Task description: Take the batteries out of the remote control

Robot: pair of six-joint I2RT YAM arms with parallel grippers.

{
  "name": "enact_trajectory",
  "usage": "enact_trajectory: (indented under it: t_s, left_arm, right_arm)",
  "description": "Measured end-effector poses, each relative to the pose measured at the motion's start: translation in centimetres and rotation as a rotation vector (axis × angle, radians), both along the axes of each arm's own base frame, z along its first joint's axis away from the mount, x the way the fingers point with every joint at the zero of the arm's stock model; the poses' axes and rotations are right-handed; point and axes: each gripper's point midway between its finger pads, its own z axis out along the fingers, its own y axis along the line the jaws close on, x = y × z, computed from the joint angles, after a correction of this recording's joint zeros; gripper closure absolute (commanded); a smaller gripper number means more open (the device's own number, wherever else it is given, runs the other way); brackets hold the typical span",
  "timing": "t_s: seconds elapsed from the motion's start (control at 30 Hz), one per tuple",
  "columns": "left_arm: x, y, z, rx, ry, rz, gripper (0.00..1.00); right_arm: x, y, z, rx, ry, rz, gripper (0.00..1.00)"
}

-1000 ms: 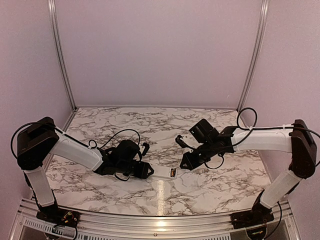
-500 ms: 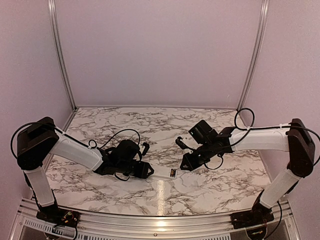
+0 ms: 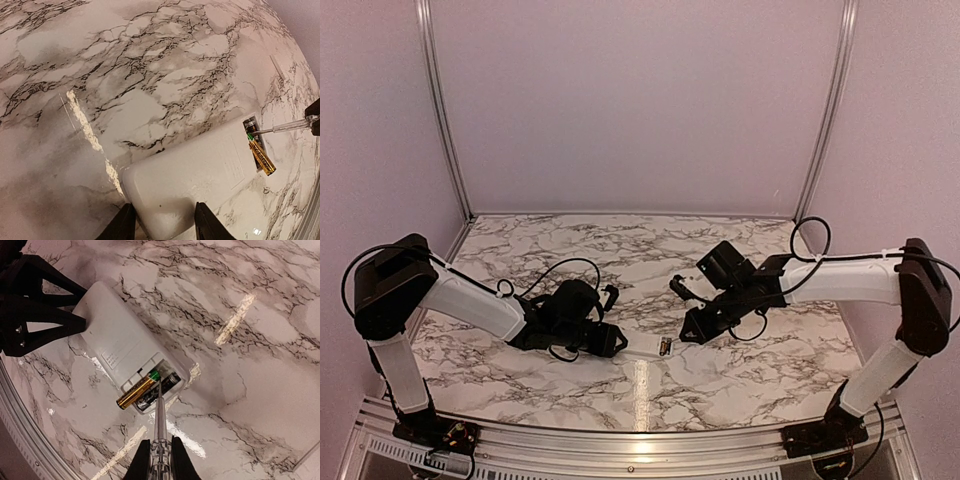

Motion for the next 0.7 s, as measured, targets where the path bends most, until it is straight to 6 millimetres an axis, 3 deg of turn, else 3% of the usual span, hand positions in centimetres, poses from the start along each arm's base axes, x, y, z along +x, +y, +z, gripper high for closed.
enact_trajectory:
  t_s: [0.33,0.57,0.7]
  left_arm:
    - [-0.1,-0.1,0.0,0.000,-0.001,-0.002,0.58]
    - [-0.1,-0.1,0.0,0.001,-0.003,-0.001,0.58]
    - [-0.1,-0.1,0.0,0.002,-0.004,-0.001,0.58]
  right_arm:
    - [-3.9,3.2,1.6,0.078,0.014,0.139,1.00]
    - [-3.8,3.1,1.9,0.078,0.002,0.126,1.00]
    - [-3.1,2.6,3.2,0.079,-0.045,0.086,1.00]
